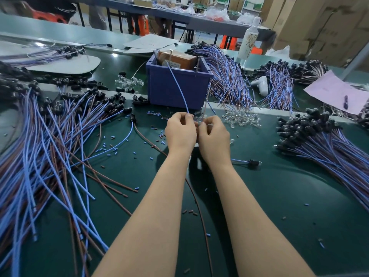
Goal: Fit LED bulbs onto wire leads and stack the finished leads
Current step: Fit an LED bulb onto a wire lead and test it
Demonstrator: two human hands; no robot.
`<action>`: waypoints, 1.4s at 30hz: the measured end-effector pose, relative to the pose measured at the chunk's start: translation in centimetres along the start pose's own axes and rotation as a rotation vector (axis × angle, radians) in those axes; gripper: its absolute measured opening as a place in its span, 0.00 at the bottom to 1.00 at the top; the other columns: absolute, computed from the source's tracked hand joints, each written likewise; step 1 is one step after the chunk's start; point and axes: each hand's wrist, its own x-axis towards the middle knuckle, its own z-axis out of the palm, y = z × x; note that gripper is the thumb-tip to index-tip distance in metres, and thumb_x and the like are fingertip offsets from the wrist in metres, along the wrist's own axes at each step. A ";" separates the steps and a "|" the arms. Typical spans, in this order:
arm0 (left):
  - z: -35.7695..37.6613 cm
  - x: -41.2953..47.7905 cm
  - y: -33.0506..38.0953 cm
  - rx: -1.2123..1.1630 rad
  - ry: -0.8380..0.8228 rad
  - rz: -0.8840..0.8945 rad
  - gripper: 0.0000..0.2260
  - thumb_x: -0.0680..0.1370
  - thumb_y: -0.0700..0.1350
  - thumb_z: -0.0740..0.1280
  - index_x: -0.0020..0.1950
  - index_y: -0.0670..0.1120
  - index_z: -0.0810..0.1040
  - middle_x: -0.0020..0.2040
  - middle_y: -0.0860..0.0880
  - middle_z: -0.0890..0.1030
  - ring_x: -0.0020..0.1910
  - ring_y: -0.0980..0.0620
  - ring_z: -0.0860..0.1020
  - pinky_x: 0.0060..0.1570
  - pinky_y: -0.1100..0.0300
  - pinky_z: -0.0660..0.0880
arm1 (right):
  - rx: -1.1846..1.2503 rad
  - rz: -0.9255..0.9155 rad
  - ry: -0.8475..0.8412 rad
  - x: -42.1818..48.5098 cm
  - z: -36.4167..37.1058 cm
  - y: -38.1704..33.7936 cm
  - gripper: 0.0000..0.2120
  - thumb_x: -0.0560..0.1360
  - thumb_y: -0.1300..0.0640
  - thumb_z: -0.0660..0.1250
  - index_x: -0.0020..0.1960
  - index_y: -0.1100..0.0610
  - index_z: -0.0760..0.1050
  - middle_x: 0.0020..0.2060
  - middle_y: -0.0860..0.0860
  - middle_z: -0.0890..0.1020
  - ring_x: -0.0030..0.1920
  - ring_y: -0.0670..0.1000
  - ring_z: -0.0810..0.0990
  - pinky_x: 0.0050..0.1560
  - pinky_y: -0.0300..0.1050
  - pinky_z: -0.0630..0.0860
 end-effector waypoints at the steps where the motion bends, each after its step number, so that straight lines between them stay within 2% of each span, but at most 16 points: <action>1: 0.0 -0.1 0.1 0.027 0.004 0.006 0.07 0.80 0.41 0.60 0.45 0.44 0.76 0.39 0.47 0.81 0.43 0.46 0.80 0.50 0.52 0.77 | -0.025 -0.020 -0.009 -0.1 0.0 0.0 0.03 0.78 0.60 0.60 0.46 0.55 0.71 0.40 0.53 0.79 0.43 0.55 0.76 0.42 0.45 0.67; 3: -0.1 -0.1 0.2 0.070 0.011 0.014 0.07 0.79 0.41 0.61 0.45 0.44 0.78 0.43 0.45 0.82 0.46 0.46 0.80 0.50 0.55 0.76 | -0.061 -0.053 -0.016 -0.2 0.0 0.0 0.03 0.78 0.59 0.60 0.47 0.55 0.72 0.39 0.51 0.78 0.42 0.53 0.75 0.40 0.44 0.64; 7: -0.2 -0.6 0.5 0.099 0.011 0.043 0.07 0.78 0.41 0.62 0.44 0.43 0.78 0.41 0.47 0.81 0.43 0.48 0.78 0.46 0.57 0.74 | -0.062 -0.086 -0.004 -0.4 0.0 -0.1 0.04 0.78 0.58 0.60 0.49 0.57 0.73 0.38 0.52 0.79 0.42 0.55 0.76 0.44 0.48 0.70; 12: -0.1 -0.9 0.8 0.105 0.025 0.087 0.07 0.78 0.42 0.61 0.43 0.43 0.77 0.40 0.46 0.81 0.40 0.49 0.77 0.42 0.59 0.72 | 0.015 -0.023 0.148 -0.3 0.1 -0.2 0.02 0.78 0.60 0.57 0.47 0.56 0.67 0.33 0.48 0.76 0.39 0.55 0.75 0.40 0.44 0.67; 15: -0.2 -1.0 0.6 0.103 0.029 0.071 0.07 0.78 0.42 0.61 0.44 0.42 0.77 0.41 0.45 0.81 0.41 0.49 0.77 0.42 0.60 0.72 | 0.188 0.114 0.189 0.1 -0.1 0.0 0.05 0.78 0.62 0.54 0.45 0.55 0.64 0.34 0.55 0.81 0.38 0.58 0.80 0.44 0.52 0.75; 18: -0.1 -1.0 0.5 0.113 0.031 0.071 0.07 0.78 0.42 0.61 0.44 0.43 0.77 0.42 0.45 0.82 0.42 0.49 0.77 0.42 0.60 0.70 | 0.384 0.237 0.249 0.5 -0.5 0.0 0.10 0.78 0.64 0.51 0.41 0.52 0.61 0.29 0.53 0.79 0.27 0.53 0.77 0.38 0.50 0.75; 20: -0.1 -1.0 0.6 0.114 0.027 0.072 0.07 0.78 0.42 0.61 0.44 0.42 0.77 0.42 0.45 0.82 0.42 0.49 0.77 0.42 0.60 0.71 | 0.422 0.226 0.278 0.5 -0.6 -0.1 0.10 0.78 0.65 0.50 0.43 0.52 0.61 0.29 0.52 0.79 0.26 0.51 0.76 0.38 0.51 0.75; 22: -0.1 -1.0 0.6 0.118 0.022 0.073 0.07 0.78 0.42 0.61 0.44 0.42 0.77 0.42 0.45 0.82 0.42 0.48 0.77 0.44 0.60 0.71 | 0.382 0.148 0.275 0.3 -0.3 -0.2 0.07 0.78 0.65 0.51 0.48 0.54 0.63 0.29 0.51 0.79 0.31 0.54 0.78 0.42 0.53 0.76; 24: -0.1 -1.0 0.7 0.129 0.018 0.081 0.08 0.78 0.42 0.61 0.45 0.42 0.78 0.42 0.45 0.82 0.42 0.49 0.77 0.44 0.60 0.72 | 0.312 0.062 0.251 0.0 0.0 -0.4 0.06 0.79 0.65 0.52 0.52 0.57 0.63 0.31 0.52 0.80 0.35 0.55 0.79 0.44 0.51 0.76; 26: -0.1 -1.0 0.8 0.130 0.012 0.089 0.08 0.79 0.42 0.61 0.45 0.42 0.78 0.41 0.46 0.81 0.42 0.48 0.78 0.45 0.58 0.73 | 0.248 0.003 0.232 -0.3 0.2 -0.5 0.07 0.79 0.65 0.53 0.55 0.59 0.65 0.35 0.56 0.81 0.35 0.54 0.79 0.42 0.42 0.74; 28: -0.1 -1.1 0.8 0.133 0.011 0.090 0.07 0.78 0.42 0.61 0.44 0.42 0.78 0.42 0.45 0.82 0.44 0.46 0.79 0.47 0.55 0.75 | 0.167 -0.031 0.219 -0.4 0.3 -0.6 0.08 0.78 0.65 0.55 0.56 0.60 0.68 0.37 0.55 0.81 0.33 0.49 0.76 0.35 0.32 0.67; 32: -0.2 -1.0 0.6 0.133 0.014 0.099 0.07 0.78 0.42 0.62 0.43 0.43 0.77 0.41 0.45 0.82 0.43 0.46 0.80 0.46 0.56 0.76 | 0.102 -0.030 0.154 -0.3 0.1 -0.6 0.10 0.77 0.65 0.56 0.55 0.59 0.72 0.37 0.52 0.78 0.36 0.52 0.74 0.38 0.41 0.65; 36: -0.1 -0.9 0.4 0.152 0.025 0.129 0.07 0.78 0.42 0.62 0.42 0.44 0.76 0.35 0.52 0.78 0.36 0.55 0.75 0.33 0.71 0.68 | 0.079 -0.037 0.111 -0.4 -0.1 -0.7 0.11 0.76 0.65 0.57 0.54 0.58 0.75 0.37 0.51 0.78 0.36 0.52 0.72 0.41 0.45 0.68; 38: -0.1 -0.8 0.4 0.157 0.030 0.141 0.07 0.78 0.42 0.62 0.42 0.44 0.76 0.34 0.54 0.76 0.33 0.59 0.73 0.31 0.75 0.67 | 0.081 -0.036 0.098 -0.5 -0.1 -0.8 0.11 0.76 0.65 0.58 0.53 0.57 0.75 0.36 0.51 0.78 0.35 0.52 0.71 0.41 0.45 0.68; 42: 0.0 -0.7 0.3 0.155 0.028 0.149 0.07 0.78 0.42 0.62 0.42 0.44 0.76 0.34 0.55 0.75 0.33 0.60 0.72 0.30 0.77 0.67 | 0.096 -0.027 0.077 -0.6 -0.2 -1.0 0.10 0.75 0.65 0.59 0.49 0.54 0.75 0.34 0.50 0.77 0.34 0.52 0.71 0.41 0.46 0.69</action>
